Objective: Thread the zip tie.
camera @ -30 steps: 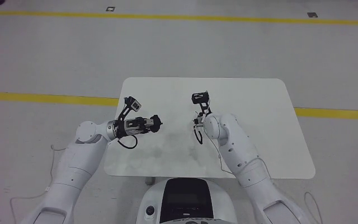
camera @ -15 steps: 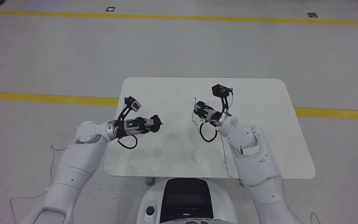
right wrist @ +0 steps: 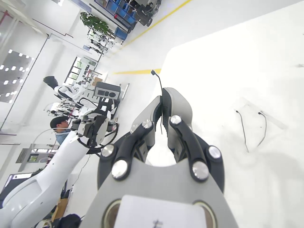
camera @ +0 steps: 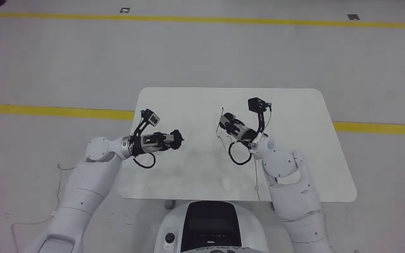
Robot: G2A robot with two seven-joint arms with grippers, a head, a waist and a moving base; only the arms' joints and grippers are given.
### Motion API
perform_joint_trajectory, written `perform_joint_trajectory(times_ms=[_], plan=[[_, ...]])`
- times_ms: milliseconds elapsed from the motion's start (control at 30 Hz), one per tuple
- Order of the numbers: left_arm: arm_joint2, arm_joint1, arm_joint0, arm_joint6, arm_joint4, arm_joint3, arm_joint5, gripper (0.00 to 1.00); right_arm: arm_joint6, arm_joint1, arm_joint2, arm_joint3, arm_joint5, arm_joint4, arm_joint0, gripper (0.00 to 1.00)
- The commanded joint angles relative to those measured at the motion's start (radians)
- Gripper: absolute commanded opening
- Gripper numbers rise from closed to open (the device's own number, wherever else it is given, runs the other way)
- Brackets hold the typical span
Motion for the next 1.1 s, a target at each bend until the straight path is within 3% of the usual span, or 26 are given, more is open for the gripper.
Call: perform_joint_trajectory(times_ms=[0,200,433,567,867,933,1067], plan=[[0.012,-0.001,0.005,0.052,0.043,-0.002,0.000,0.00,-0.083,0.000,-0.009,-0.009,-0.030,0.019,-0.019,0.00],[0.017,-0.008,0.001,0.106,0.087,-0.023,0.000,0.00,-0.293,-0.006,-0.065,-0.012,-0.064,0.022,-0.052,0.00],[-0.021,-0.030,-0.011,0.138,0.134,-0.039,0.000,0.00,-0.467,-0.015,-0.127,-0.021,0.000,0.026,-0.075,0.00],[-0.017,-0.047,-0.024,0.153,0.183,-0.043,0.000,0.00,-0.517,-0.018,-0.141,-0.029,0.018,0.038,-0.078,0.00],[-0.017,-0.047,-0.024,0.153,0.183,-0.043,0.000,0.00,-0.517,-0.018,-0.141,-0.029,0.018,0.038,-0.078,0.00],[-0.008,-0.048,-0.015,0.192,0.189,-0.040,0.000,0.00,-0.559,-0.018,-0.149,-0.025,0.015,0.019,-0.082,0.00],[0.007,-0.057,-0.011,0.209,0.161,-0.039,0.000,0.00,-0.688,-0.022,-0.189,0.001,-0.006,-0.033,-0.094,0.00]])
